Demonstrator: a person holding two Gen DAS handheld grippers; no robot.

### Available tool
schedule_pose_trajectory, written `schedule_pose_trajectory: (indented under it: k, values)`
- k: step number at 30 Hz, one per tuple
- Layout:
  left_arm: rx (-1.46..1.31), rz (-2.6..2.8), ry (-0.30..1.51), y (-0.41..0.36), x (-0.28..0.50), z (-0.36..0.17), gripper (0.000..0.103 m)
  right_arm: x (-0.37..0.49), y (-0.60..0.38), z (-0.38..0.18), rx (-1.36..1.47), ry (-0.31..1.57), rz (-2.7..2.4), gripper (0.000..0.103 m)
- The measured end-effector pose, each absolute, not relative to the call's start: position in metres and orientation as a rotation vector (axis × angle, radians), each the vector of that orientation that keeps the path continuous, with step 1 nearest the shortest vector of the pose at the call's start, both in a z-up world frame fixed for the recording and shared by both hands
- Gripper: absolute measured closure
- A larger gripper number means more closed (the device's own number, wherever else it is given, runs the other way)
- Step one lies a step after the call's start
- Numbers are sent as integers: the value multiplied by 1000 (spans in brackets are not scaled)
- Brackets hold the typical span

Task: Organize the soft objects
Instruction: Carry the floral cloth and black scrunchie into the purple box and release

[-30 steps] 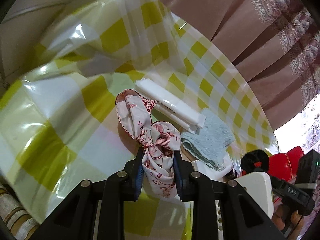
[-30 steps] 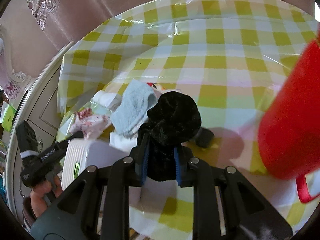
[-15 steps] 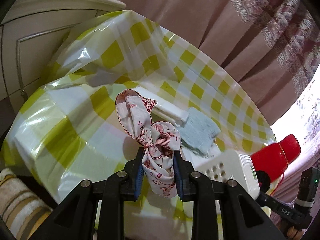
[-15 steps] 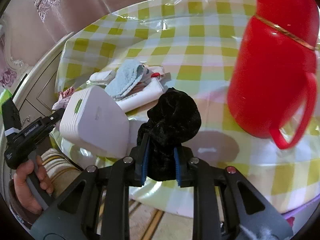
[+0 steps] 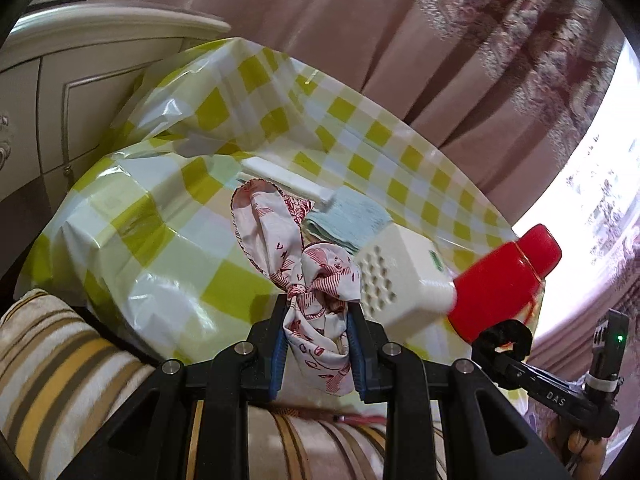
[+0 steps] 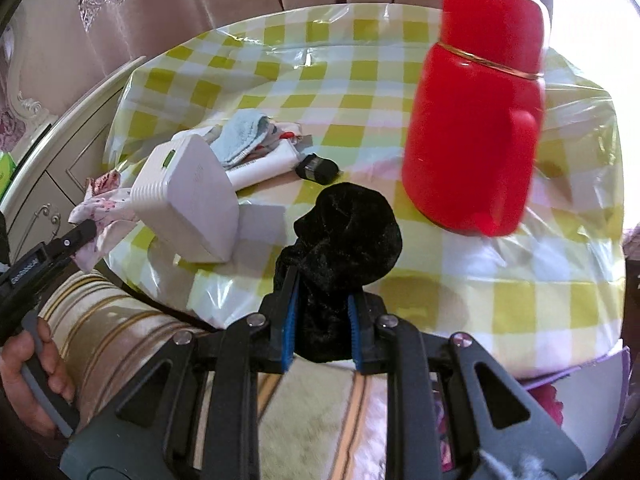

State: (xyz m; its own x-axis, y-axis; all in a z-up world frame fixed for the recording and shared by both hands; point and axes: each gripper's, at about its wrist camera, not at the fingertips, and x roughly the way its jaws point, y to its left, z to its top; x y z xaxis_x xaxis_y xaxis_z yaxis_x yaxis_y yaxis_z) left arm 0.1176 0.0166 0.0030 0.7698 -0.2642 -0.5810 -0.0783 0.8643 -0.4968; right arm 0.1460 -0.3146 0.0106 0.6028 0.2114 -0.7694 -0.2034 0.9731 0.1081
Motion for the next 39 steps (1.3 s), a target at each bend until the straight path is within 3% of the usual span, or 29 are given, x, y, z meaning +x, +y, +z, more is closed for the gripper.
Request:
schedule_pose_trajectory:
  k: [39]
  values:
    - [-103, -686, 770, -251, 40, 41, 75, 15, -543, -15, 156, 898, -202, 76]
